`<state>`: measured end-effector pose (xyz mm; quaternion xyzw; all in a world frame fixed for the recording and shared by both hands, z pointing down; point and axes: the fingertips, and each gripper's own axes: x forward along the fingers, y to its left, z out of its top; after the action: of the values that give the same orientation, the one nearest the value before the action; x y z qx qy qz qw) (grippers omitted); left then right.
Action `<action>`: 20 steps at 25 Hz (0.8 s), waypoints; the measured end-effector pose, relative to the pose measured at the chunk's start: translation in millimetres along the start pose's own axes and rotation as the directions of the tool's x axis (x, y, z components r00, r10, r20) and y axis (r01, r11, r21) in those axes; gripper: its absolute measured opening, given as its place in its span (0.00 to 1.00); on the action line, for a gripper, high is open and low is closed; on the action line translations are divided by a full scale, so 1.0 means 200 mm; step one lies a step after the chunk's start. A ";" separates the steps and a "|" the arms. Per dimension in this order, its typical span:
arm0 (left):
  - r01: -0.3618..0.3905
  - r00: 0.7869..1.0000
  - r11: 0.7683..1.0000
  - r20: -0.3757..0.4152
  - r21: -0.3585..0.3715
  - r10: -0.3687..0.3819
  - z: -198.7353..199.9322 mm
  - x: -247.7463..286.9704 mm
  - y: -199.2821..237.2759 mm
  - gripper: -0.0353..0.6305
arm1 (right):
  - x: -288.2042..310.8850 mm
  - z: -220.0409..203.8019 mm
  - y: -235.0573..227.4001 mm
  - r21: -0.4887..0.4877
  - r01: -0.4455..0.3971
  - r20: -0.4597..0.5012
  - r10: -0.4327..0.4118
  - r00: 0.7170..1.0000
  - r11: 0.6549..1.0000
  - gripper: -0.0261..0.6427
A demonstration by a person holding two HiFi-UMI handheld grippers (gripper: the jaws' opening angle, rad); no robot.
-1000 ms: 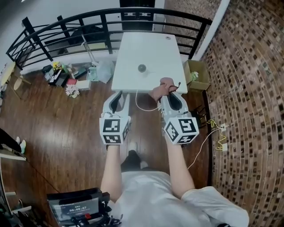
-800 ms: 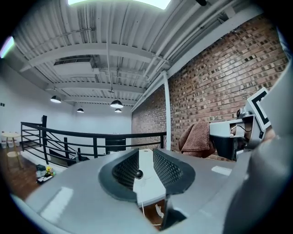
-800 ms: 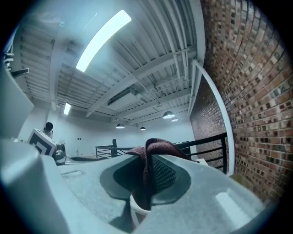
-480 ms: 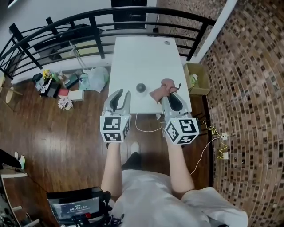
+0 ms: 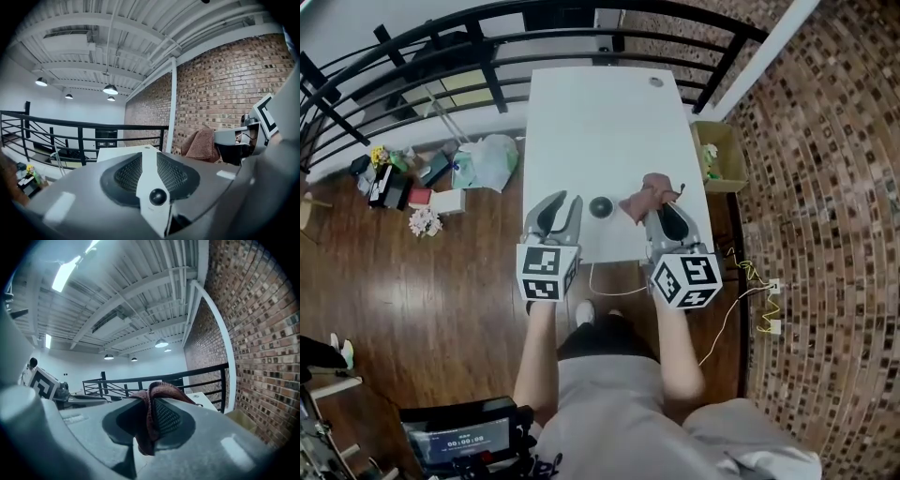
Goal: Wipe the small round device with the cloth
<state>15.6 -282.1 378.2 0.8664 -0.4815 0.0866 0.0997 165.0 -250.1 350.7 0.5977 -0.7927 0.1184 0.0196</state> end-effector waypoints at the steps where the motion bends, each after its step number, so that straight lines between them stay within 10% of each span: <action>1: 0.006 1.000 1.000 -0.016 -0.002 -0.006 -0.03 0.03 0.01 0.22 | 0.03 -0.02 -0.03 0.005 0.003 -0.013 -0.003 1.000 1.000 0.10; 14: 0.014 0.966 0.998 -0.256 -0.059 -0.028 -0.57 0.40 0.02 0.24 | 0.45 -0.50 -0.44 0.121 -0.083 -0.255 0.111 0.960 0.989 0.10; 20: 0.032 0.960 0.996 -0.275 -0.088 -0.056 -0.86 0.43 -0.07 0.41 | 0.63 -0.61 -0.47 0.141 -0.138 -0.310 0.176 0.934 0.980 0.10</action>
<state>62.1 -301.1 563.8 0.8514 -0.4466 0.1846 0.2039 206.0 -367.3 507.4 0.5051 -0.8159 0.2615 0.1037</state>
